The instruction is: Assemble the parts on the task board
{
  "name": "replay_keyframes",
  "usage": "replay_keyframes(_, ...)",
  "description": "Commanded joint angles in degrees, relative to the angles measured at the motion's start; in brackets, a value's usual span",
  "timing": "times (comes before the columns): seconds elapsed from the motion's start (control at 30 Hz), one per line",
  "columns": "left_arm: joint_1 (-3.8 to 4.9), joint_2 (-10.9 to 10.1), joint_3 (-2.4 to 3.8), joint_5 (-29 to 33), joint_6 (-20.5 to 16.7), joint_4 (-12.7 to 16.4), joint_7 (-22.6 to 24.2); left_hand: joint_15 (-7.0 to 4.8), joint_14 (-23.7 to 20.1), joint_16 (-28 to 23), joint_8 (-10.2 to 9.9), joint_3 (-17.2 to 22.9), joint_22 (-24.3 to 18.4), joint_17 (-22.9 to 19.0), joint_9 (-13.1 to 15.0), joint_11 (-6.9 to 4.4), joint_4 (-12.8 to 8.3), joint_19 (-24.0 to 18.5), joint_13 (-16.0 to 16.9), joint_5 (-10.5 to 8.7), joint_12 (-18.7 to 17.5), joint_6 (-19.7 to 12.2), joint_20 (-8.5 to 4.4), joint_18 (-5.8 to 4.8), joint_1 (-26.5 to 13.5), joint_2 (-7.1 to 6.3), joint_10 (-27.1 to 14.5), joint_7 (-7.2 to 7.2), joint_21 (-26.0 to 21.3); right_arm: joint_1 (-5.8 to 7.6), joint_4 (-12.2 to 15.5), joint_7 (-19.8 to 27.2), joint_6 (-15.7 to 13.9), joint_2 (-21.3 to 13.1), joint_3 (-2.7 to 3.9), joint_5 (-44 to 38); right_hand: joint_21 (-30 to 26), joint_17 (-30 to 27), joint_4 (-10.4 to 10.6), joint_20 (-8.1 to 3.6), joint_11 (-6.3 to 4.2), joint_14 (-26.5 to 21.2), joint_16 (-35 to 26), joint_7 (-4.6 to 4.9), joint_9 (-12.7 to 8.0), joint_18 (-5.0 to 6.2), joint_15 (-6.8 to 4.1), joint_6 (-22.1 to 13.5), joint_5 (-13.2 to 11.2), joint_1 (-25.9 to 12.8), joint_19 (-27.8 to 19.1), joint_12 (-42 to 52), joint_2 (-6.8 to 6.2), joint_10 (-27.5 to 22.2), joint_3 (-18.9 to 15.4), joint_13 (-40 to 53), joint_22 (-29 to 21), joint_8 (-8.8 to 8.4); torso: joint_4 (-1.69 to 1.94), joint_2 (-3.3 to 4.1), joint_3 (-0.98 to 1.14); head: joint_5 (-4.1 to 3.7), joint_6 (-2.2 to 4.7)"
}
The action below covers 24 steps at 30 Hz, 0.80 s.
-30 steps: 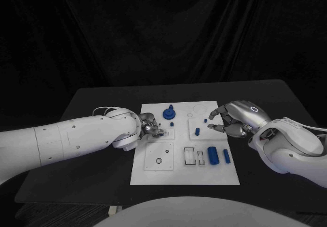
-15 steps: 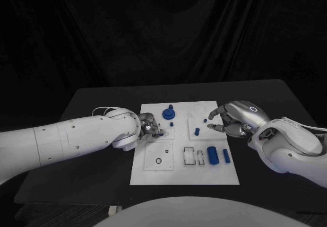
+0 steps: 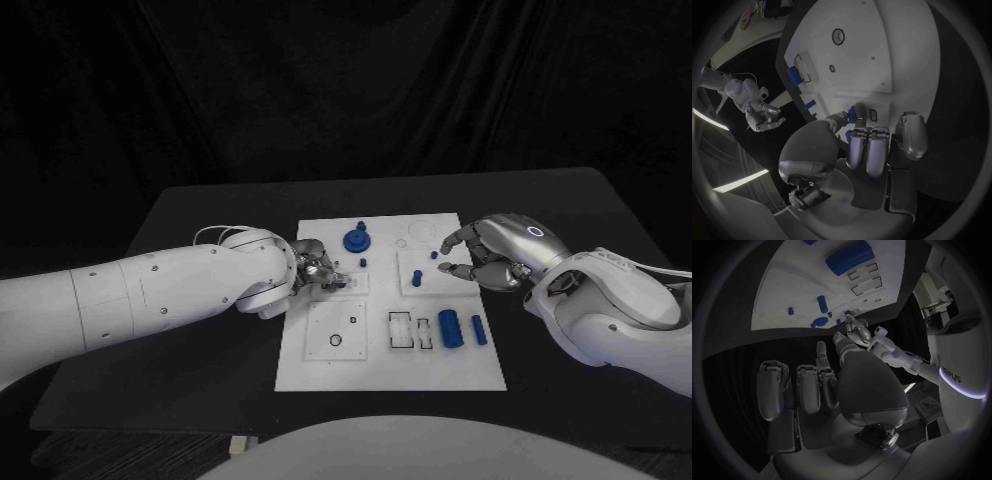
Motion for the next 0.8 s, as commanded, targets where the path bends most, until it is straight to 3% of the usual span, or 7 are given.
replay_keyframes(0.03,-0.3,0.1,-0.09,0.4,1.3,0.1,0.2,0.26,5.9,0.2,-0.3,-0.4,9.6,15.1,-0.1,0.32,0.1,-0.2,12.5,-0.22,-0.3,0.4,0.05,0.61,-0.6,-0.01,3.2,0.07,-0.3,-0.18,0.0,-0.6,0.3,0.0,0.03,-0.2,-0.4,6.3,0.2,-0.09,-0.37,4.5,-0.3,0.06,0.0,0.77,-0.3,0.5,0.2,0.6,3.1,0.1,-0.09,6.0,0.1,15.0,12.9,0.02,0.0,-0.03,0.0,-0.01,-0.01)
replay_keyframes(0.33,-0.34,0.1,-0.09,0.4,1.2,-0.1,1.1,0.42,5.9,0.2,-0.7,-4.0,9.5,15.1,-0.4,0.48,3.3,-0.3,12.5,-1.39,-0.4,0.9,0.21,0.64,-2.4,0.02,3.1,0.23,-0.5,-0.26,-0.1,-0.6,0.5,0.0,0.03,-0.2,-0.3,6.3,0.1,-0.12,-0.4,4.5,-0.3,0.03,-0.1,0.75,-0.33,0.5,0.4,0.8,3.1,0.1,-0.11,6.0,0.2,15.0,12.9,-0.02,0.01,0.01,0.01,-0.01,-0.01)
replay_keyframes(0.63,-0.37,0.2,-0.09,0.4,1.0,-0.2,2.5,0.54,5.9,0.2,-0.7,-8.8,9.5,15.1,-0.1,0.59,7.0,-0.5,12.4,-5.15,-0.4,1.1,0.33,0.71,-3.8,0.38,3.0,0.28,-0.7,-0.31,-0.2,-0.7,0.5,0.0,0.03,-0.2,-0.4,6.4,0.0,-0.14,-0.42,4.5,-0.2,0.01,-0.1,0.77,-0.35,0.6,0.5,1.0,3.1,0.1,-0.09,6.0,0.2,15.0,12.9,-0.06,0.02,0.01,0.03,-0.04,-0.01)
replay_keyframes(0.8,-0.38,0.3,-0.09,0.4,1.0,-0.2,3.1,0.45,5.9,0.2,0.5,-9.6,9.5,15.1,0.9,0.41,7.4,-0.6,12.3,-4.25,-0.5,1.9,0.29,0.74,-3.2,1.17,3.0,-0.01,-0.8,-0.32,-0.2,-0.7,0.4,-0.1,0.03,-0.2,-0.4,6.3,0.0,-0.15,-0.42,4.5,-0.3,0.0,-0.2,0.77,-0.37,0.6,0.6,1.1,3.1,0.1,-0.04,6.0,0.3,15.0,12.9,-0.09,0.0,0.05,0.01,-0.04,-0.01)
